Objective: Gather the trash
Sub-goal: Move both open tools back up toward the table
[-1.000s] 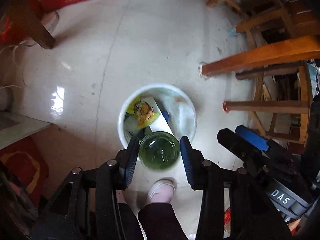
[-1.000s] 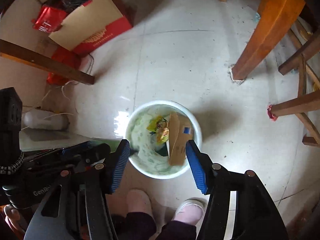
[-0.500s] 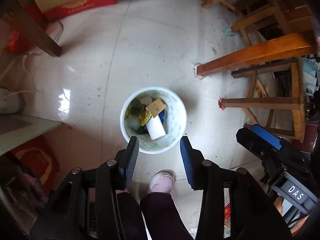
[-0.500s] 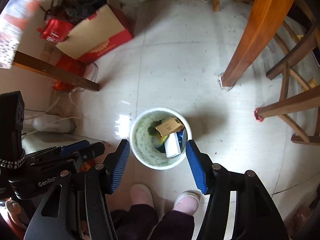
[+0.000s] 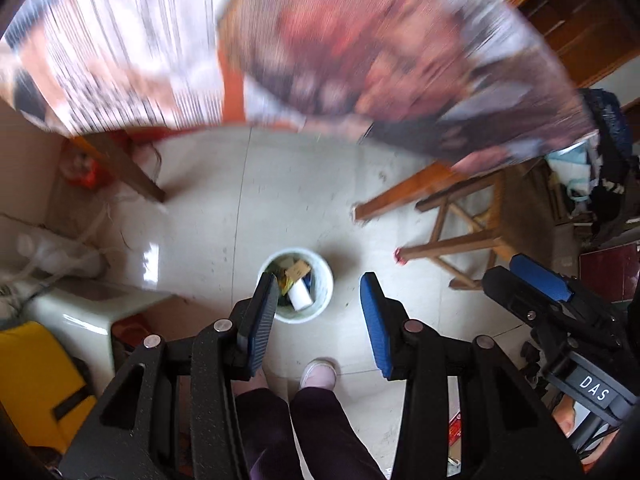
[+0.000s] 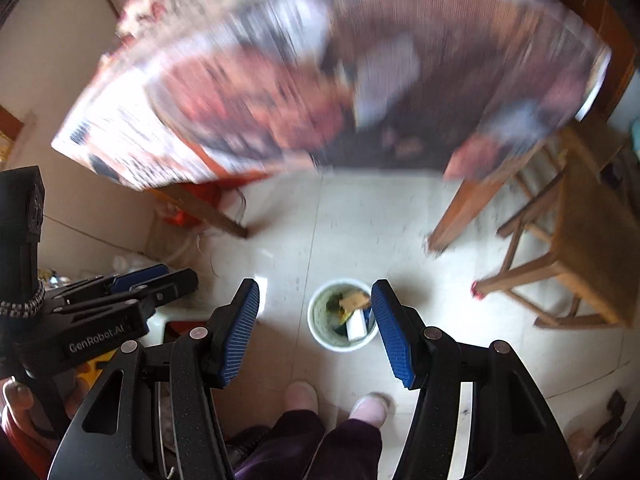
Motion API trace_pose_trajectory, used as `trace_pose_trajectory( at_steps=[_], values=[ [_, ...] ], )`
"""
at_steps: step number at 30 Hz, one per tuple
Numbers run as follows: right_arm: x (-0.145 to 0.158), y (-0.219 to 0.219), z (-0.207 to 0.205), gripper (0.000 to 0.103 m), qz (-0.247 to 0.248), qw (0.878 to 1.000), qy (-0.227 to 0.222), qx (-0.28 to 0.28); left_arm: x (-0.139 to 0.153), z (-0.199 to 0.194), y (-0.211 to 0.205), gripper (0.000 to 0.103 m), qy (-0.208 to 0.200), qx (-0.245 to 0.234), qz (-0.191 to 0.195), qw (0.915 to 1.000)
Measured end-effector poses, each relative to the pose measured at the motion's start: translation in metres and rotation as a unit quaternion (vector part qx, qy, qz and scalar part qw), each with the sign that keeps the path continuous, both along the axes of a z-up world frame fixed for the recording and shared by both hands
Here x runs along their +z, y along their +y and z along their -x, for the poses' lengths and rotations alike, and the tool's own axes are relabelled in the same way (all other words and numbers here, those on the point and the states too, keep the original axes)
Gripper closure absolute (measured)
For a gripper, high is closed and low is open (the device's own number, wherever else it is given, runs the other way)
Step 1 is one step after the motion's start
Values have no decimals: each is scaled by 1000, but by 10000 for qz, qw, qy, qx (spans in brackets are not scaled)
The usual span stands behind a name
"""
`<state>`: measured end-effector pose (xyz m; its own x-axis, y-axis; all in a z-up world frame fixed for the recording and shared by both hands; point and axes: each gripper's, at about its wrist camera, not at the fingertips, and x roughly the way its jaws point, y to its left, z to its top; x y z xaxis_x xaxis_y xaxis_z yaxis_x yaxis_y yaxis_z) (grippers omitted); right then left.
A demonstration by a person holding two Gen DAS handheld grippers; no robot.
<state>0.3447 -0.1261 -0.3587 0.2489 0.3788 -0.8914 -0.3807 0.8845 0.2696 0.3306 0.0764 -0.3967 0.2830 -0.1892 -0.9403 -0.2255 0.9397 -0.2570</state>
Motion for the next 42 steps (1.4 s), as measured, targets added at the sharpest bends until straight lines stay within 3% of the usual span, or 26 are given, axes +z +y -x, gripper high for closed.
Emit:
trace_pose_trajectory(
  at_steps=[6,10,14,20,26,29,36,37,39,42],
  values=[
    [92,-7,20,49,-142,9976,-634,-227,111,16,6,62,-710,-199,-275,9969],
    [152,-12,39,49,-279,9930,-1074,-414,178,35,9,62,-1291,-311,-430,9902],
    [203,-16,57,49,-423,9851,-1557,-602,241,57,9,62,-1869,-440,-587,9796],
    [261,-11,79,49,-447,9696,-2263,-810,307,79,19,62,-2576,-562,-634,9625],
    [294,-7,96,47,-438,9548,-2777,-966,349,96,27,62,-3185,-762,-829,9412],
    [303,-5,97,34,-430,9503,-2905,-1034,360,97,26,62,-3328,-872,-949,9342],
    [314,-6,79,32,-343,9412,-3163,-1135,373,84,25,52,-3528,-946,-921,9264],
    [315,-7,76,28,-327,9403,-3190,-1144,374,79,24,49,-3536,-935,-932,9260],
    [315,-10,68,22,-291,9375,-3260,-1180,375,68,22,32,-3555,-854,-961,9258],
    [315,-16,50,22,-252,9344,-3351,-1181,379,52,19,10,-3741,-658,-1003,9196]
  ],
)
